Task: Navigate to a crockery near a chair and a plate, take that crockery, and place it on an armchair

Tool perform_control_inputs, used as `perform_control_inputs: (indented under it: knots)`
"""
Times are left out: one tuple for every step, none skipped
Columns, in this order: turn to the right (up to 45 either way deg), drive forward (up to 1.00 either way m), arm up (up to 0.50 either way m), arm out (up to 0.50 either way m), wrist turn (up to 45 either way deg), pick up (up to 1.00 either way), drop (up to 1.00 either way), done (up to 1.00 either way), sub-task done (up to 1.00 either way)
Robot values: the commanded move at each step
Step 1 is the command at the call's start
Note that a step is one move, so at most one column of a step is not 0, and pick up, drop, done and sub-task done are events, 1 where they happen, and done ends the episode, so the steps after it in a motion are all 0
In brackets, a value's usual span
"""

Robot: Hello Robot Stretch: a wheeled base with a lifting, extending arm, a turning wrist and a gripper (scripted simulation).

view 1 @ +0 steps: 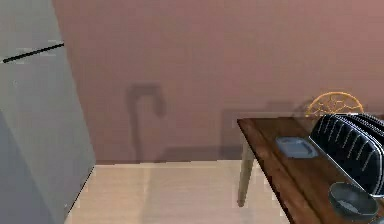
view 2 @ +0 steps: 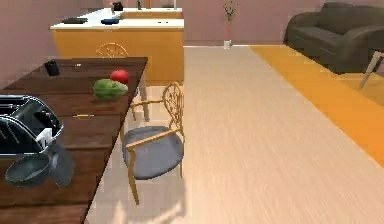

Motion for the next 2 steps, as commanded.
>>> perform_control_inputs:
  knots:
    - [45.0,0.00,0.00,0.00,0.0,0.00,0.00,0.00,0.00]
    - [45.0,0.00,0.00,0.00,0.0,0.00,0.00,0.00,0.00]
